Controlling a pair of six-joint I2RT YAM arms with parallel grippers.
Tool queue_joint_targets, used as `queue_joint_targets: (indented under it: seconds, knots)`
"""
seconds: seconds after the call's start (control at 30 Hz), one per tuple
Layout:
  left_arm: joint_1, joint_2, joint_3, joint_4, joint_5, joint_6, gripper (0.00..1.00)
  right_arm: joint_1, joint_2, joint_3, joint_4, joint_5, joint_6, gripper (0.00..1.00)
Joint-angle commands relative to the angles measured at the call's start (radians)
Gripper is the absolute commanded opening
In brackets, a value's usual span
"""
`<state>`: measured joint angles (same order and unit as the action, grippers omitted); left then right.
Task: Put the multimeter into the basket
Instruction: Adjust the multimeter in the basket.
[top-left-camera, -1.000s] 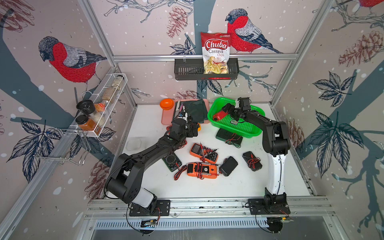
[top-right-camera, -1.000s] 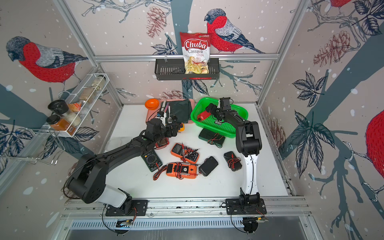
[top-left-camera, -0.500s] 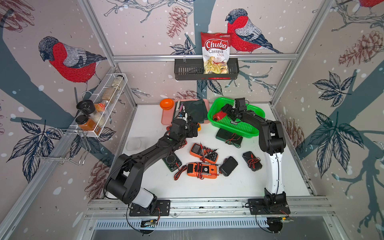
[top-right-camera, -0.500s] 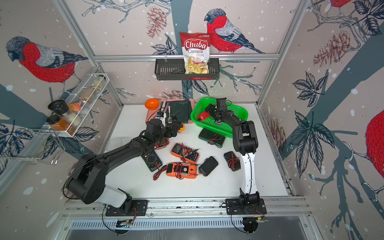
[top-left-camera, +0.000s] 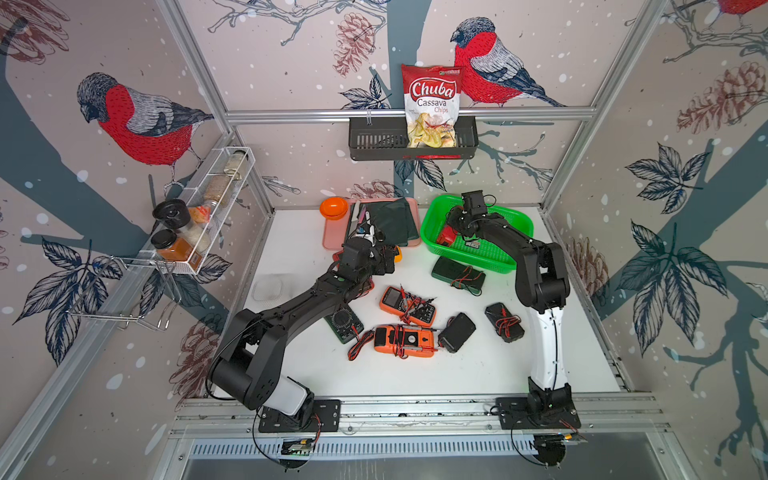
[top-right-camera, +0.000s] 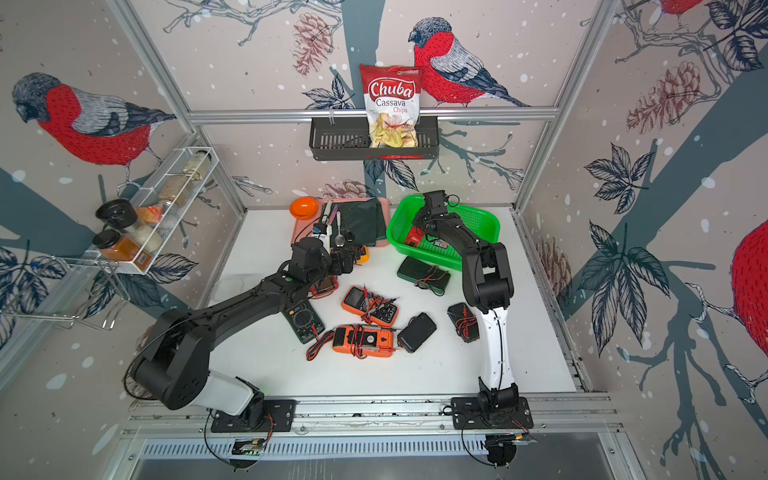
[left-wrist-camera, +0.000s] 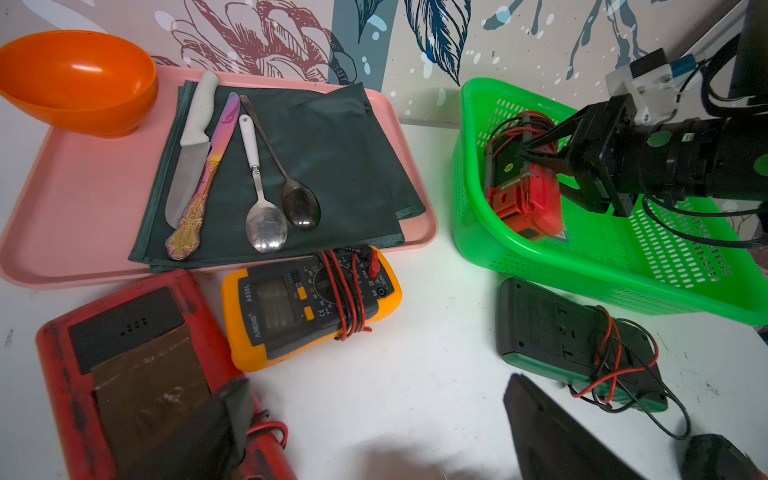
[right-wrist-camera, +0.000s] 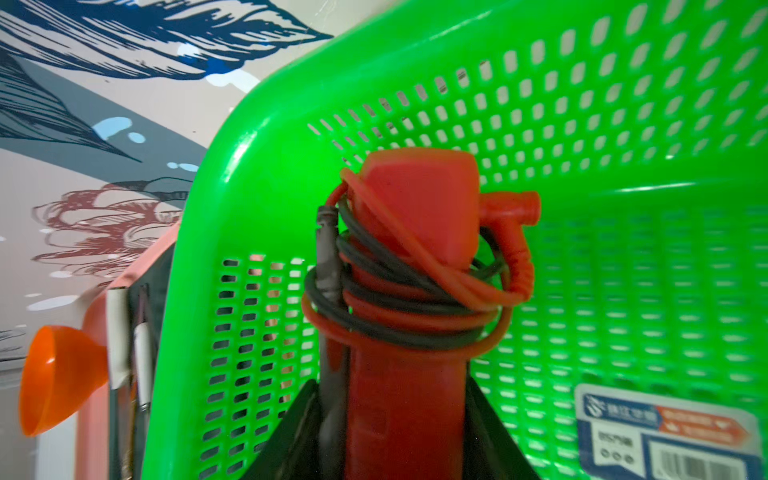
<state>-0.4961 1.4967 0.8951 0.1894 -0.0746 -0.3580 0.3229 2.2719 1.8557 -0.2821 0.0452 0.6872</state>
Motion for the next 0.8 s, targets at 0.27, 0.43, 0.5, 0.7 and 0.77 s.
queue_joint_targets:
  seconds: [0.27,0.43,0.5,0.7,0.77]
  knots:
    - [0.011,-0.001,-0.011,0.016,-0.001,0.030,0.98,0.069,0.093,0.233,-0.246,0.382,0.015,0.22]
    - [0.014,-0.008,-0.017,0.013,-0.002,0.032,0.98,0.081,0.166,0.390,-0.360,0.486,0.029,0.22]
    - [0.016,-0.012,-0.019,0.015,-0.002,0.034,0.98,0.083,0.170,0.395,-0.357,0.483,0.028,0.22]
    - [0.018,-0.011,-0.016,0.016,0.002,0.031,0.98,0.084,0.211,0.391,-0.356,0.445,0.027,0.34]
    - [0.018,-0.009,-0.015,0.015,0.004,0.027,0.98,0.084,0.226,0.390,-0.343,0.413,0.025,0.42]
